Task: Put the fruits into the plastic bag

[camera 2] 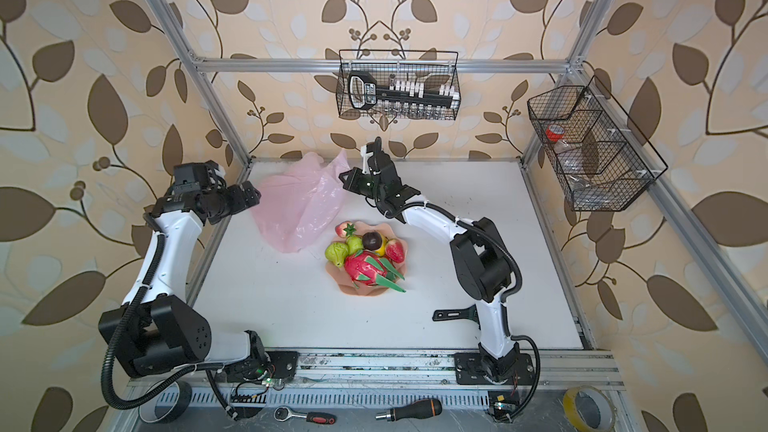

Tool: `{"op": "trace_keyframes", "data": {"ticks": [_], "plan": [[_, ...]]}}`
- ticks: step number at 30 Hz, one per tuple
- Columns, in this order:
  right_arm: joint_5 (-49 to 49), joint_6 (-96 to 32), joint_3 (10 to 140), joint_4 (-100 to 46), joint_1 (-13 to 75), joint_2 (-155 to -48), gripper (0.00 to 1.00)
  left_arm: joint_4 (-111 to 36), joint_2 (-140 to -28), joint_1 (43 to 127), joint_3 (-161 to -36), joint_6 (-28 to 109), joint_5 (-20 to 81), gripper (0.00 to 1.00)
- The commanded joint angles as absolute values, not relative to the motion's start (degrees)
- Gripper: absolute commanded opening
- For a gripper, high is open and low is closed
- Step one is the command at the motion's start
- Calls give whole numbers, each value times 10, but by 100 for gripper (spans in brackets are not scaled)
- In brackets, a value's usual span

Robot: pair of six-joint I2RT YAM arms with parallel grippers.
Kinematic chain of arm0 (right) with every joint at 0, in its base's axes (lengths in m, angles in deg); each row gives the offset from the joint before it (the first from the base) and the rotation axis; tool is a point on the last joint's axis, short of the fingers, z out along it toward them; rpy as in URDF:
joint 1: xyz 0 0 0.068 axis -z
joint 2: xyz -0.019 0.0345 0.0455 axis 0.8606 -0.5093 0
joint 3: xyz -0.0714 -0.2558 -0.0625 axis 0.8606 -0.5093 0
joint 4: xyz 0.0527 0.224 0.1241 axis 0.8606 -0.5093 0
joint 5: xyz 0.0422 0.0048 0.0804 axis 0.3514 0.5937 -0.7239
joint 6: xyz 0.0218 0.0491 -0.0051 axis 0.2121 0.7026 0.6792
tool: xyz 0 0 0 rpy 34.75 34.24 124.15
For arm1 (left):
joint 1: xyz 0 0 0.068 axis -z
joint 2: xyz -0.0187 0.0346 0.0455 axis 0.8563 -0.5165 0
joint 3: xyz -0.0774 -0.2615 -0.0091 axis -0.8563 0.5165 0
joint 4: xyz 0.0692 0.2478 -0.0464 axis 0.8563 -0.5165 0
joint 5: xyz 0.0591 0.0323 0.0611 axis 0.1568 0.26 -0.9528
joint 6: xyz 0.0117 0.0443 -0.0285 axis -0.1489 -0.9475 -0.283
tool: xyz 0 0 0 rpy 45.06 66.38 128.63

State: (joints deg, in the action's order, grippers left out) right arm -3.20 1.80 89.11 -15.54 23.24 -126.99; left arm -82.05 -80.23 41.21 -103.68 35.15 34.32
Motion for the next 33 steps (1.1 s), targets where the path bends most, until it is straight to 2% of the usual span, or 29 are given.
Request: {"op": "trace_keyframes", "data": {"ticks": [1,6,11,13,19,26,30,33], "plan": [[4,35,845,-104,213,-1229,0,-892,-817,411,-1103,471,377,99],[42,49,767,-64,185,-1168,0,-975,-865,410,-1199,528,372,99],[85,66,665,26,169,-1119,0,-924,-857,416,-1183,622,513,99],[80,62,649,48,165,-1112,0,-931,-864,439,-1180,629,532,99],[60,19,632,71,148,-1100,0,-982,-911,559,-1221,590,484,99],[55,-42,591,97,124,-1075,0,-1045,-983,588,-1295,580,459,99],[61,-67,571,97,118,-1061,0,-1114,-1044,618,-1378,558,422,99],[61,-80,562,100,116,-1054,0,-1128,-1066,627,-1385,560,427,99]]}}
